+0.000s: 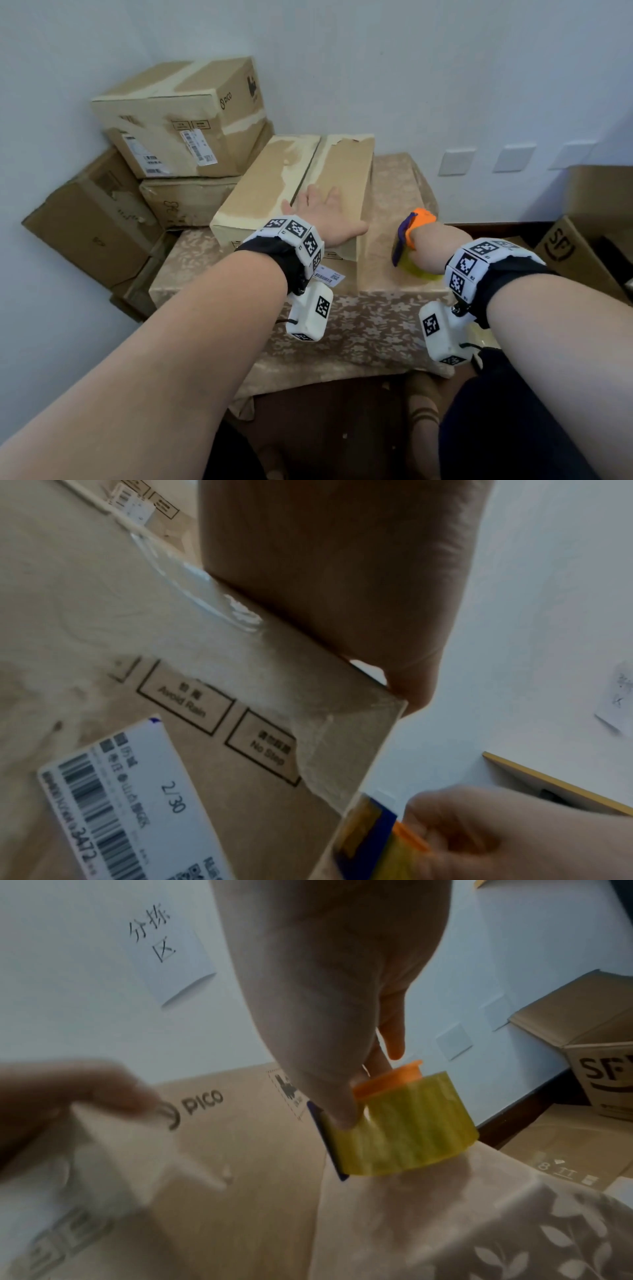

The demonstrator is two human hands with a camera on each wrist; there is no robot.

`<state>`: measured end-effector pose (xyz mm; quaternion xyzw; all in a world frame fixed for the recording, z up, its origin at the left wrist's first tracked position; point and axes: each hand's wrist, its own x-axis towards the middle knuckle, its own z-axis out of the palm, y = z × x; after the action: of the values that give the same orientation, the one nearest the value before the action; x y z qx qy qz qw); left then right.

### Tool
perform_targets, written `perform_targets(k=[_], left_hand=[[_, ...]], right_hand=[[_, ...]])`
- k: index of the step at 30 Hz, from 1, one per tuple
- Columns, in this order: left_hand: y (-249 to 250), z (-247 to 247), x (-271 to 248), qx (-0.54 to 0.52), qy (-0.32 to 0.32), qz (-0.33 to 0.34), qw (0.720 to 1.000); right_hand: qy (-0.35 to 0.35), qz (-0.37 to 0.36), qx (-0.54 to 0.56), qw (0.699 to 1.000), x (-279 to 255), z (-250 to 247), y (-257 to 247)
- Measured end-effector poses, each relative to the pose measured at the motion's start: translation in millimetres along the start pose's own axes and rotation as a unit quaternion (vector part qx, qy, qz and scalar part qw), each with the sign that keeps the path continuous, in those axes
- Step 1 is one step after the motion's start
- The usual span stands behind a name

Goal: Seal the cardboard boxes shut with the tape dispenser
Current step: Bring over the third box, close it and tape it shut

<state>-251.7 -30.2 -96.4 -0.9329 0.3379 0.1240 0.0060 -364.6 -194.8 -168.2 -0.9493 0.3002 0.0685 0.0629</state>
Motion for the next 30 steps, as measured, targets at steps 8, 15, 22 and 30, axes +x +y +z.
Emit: perform_targets(k=[8, 15, 22, 30], left_hand=[[-13, -4, -24, 0.027, -0.04, 0.094, 0.994], [-16, -14, -55, 0.02, -0.079, 0.139, 0.987], [-29, -25, -67, 0.002, -0.09, 0.168, 0.982], [-76, -35, -67, 0.092, -0.023, 0.117, 0.989]], right_hand=[[0.053, 0.033, -0.06, 0.996, -17, -37, 4], [0.147, 0.127, -0.033, 0.98, -45, -77, -8], [0.269, -0.015, -0.065, 0.961, -67, -94, -22], [0.233, -0.134, -0.04, 0.962, -64, -88, -62]])
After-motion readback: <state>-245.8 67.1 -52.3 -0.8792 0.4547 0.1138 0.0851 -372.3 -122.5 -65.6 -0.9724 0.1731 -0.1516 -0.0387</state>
